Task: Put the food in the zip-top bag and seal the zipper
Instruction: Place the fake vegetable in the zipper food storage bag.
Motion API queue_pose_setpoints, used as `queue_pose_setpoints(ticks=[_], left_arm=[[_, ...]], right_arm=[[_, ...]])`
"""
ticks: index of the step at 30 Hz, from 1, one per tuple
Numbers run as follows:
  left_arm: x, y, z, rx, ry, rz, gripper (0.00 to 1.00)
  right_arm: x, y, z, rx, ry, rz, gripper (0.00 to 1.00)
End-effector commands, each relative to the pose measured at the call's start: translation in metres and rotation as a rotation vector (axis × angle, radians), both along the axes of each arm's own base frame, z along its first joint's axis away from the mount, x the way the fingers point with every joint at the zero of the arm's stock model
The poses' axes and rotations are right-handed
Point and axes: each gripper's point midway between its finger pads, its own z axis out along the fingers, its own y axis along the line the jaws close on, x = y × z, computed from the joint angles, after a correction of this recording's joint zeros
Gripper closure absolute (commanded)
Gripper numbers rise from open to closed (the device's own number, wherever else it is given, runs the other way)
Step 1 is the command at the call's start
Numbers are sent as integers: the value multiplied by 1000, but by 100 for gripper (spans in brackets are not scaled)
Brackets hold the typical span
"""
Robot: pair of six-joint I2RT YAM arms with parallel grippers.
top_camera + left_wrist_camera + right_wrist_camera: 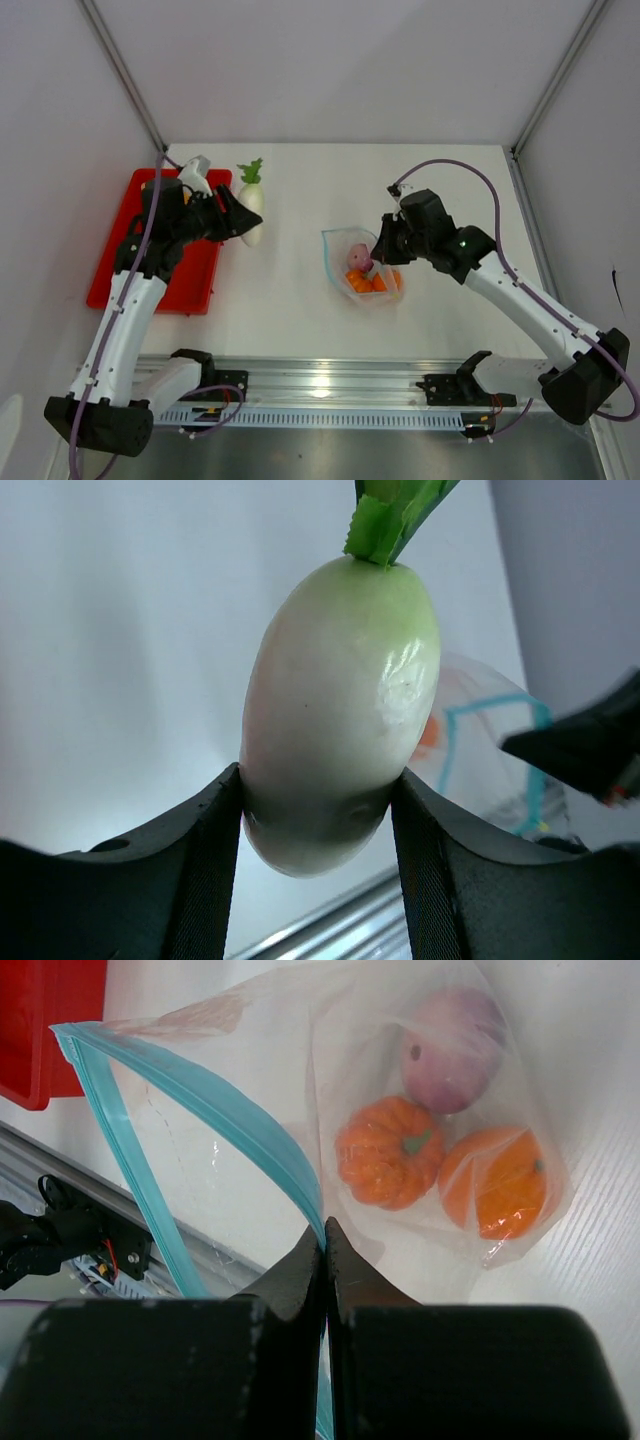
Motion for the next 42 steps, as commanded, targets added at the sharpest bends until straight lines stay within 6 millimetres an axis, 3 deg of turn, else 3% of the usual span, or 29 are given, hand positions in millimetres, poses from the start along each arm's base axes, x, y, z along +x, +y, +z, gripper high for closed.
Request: queue_pose_setpoints(ticks=[1,2,8,19,27,33,42], left_arm=[[-30,-52,21,-137,-17,-232,99],[-46,-71,26,-181,-1,-316,99],[-87,-121,44,-396,99,-481,99],[-126,-165,27,-490,389,-607,99],[-128,-183,-10,-470,599,-570,100],[-121,-193,-35,-455,728,-506,99],[-107,-201,-44,-443,853,-379,100]], right_arm=[[11,7,17,27,-42,-17,100],[12,7,16,24,-40,-21,100],[23,5,14,0,-53,-66,100],[38,-10,25,-81,-186,-186,100],[31,-14,33,-43,-273,-203,100],[20,-6,32,-15,-282,-144,100],[-1,13,22,-43,-316,-20,100]])
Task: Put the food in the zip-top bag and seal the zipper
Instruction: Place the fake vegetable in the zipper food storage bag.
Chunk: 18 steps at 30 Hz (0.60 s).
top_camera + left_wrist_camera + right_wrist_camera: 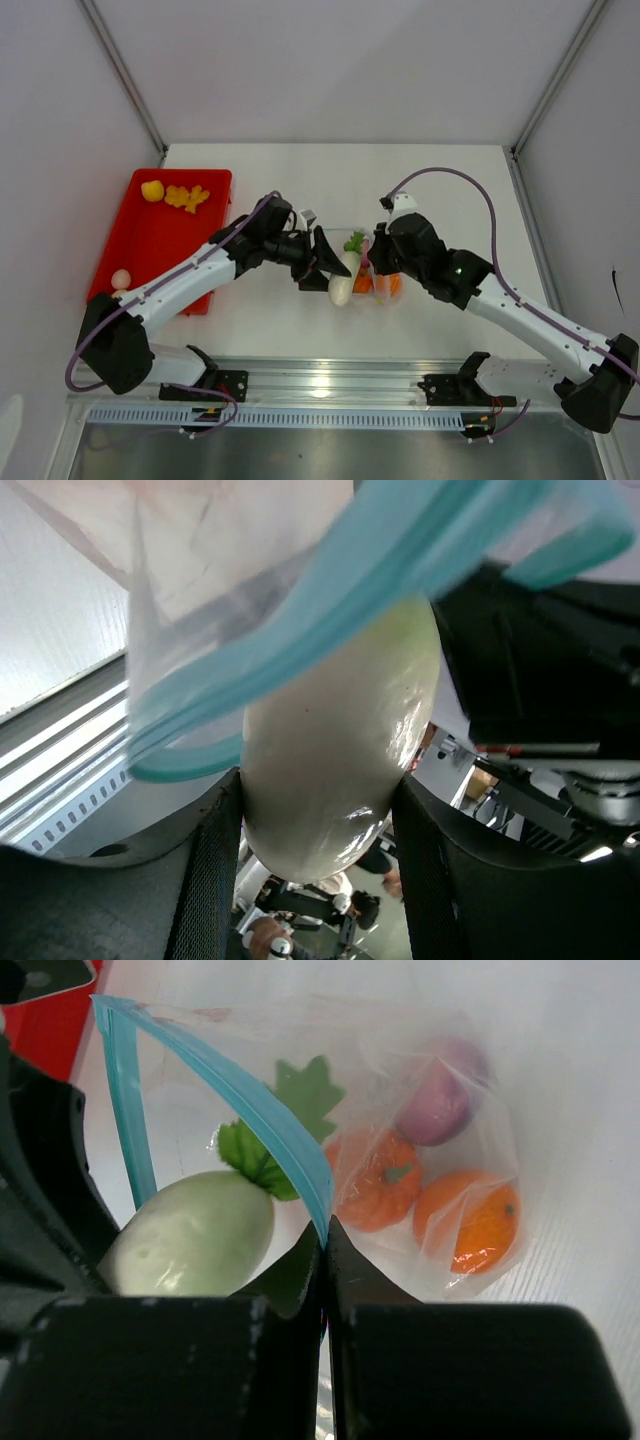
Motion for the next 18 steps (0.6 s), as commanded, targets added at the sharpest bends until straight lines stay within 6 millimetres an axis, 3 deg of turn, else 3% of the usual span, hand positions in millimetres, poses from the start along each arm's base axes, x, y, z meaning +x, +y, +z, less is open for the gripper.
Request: queue_pose_setpoints(ticks=[1,2,6,18], left_arm=[[1,-5,15,-2,79,50,99],[1,-6,5,-17,99,63,100],[-2,-6,-4,-87,230,158,99],[31,18,-14,48,138,445,99]], right_arm=[[-4,9,18,17,-92,38,100],[-4,8,19,13,-104,31,100],[-11,8,15,6,-113,44,100],[-18,16,19,73,-83,36,100]])
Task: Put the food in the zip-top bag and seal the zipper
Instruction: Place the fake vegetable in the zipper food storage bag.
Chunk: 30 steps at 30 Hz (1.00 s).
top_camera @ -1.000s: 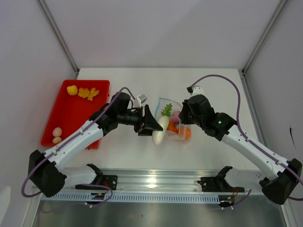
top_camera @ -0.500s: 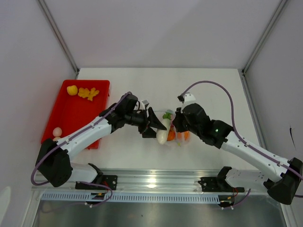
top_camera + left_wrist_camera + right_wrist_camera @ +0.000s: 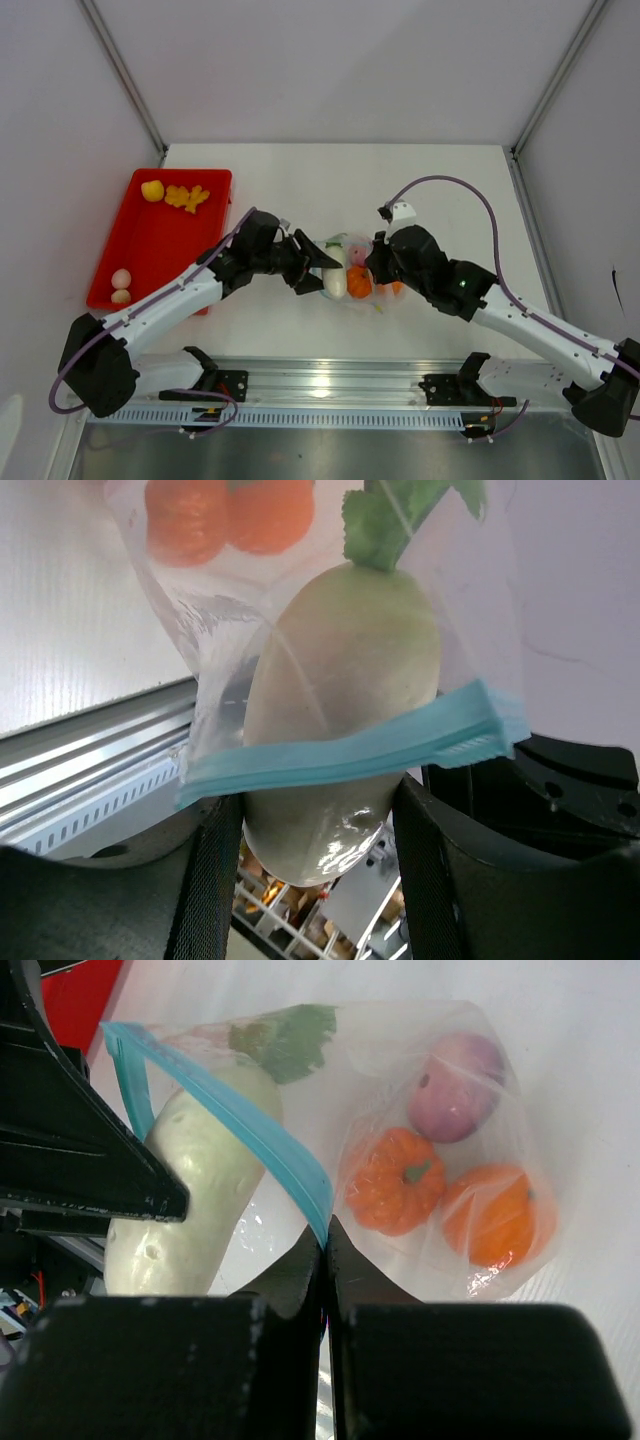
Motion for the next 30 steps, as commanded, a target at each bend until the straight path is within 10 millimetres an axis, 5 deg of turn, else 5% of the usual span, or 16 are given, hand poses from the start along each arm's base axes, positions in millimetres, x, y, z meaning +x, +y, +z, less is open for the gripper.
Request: queue_pose_setpoints(ticks=[1,7,10,13,14,17,23,30], left_arm=[[13,3,7,24,39,112,99],[24,-1,9,53,20,139,99],[28,-6,12,39,5,133,85],[29,-17,21,-3,-27,99,49],[30,-21,18,-2,-34,77,25],[28,-28,31,5,-96,-9,5],[22,-14,47,74,-280,-81,1],[19,28,60,195,-500,-7,0]], right_arm=[[4,9,18,79,-19,-24,100],[1,25,21,126,11,-1,100],[0,28,21,120,21,1,100],[0,30,19,118,28,3,100],[0,30,18,118,29,6,100],[0,29,21,119,31,3,100],[3,22,26,81,37,-33,100],[4,25,29,103,93,-43,100]])
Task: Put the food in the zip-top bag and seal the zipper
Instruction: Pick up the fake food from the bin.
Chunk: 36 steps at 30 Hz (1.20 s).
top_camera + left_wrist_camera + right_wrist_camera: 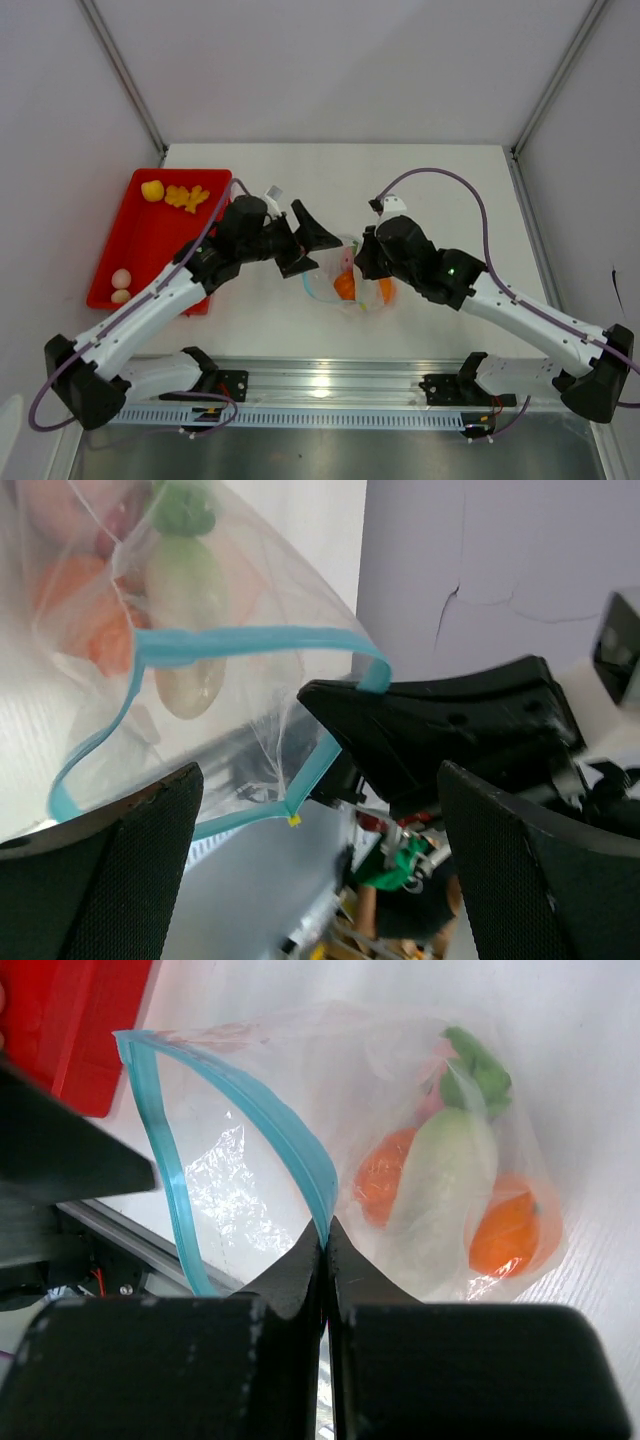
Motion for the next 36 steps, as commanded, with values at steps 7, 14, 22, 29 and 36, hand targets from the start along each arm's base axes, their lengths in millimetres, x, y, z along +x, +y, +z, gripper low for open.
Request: queue_pose_setpoints(ticks=[7,14,22,29,36], left_arm=[[11,77,4,224,-242,186,0],[43,144,-14,395,-249,366,0],[77,249,-31,670,-112,661,0],[77,349,-62,841,141,934,1],[50,419,-105,895,356,1134,1]], right_arm=[[9,-9,27,85,39,-62,100],[12,-17,23,74,44,-66,100],[11,-16,21,69,52,-37,100],[13,-9,16,64,68,-2,100],[11,-8,16,58,66,14,100]])
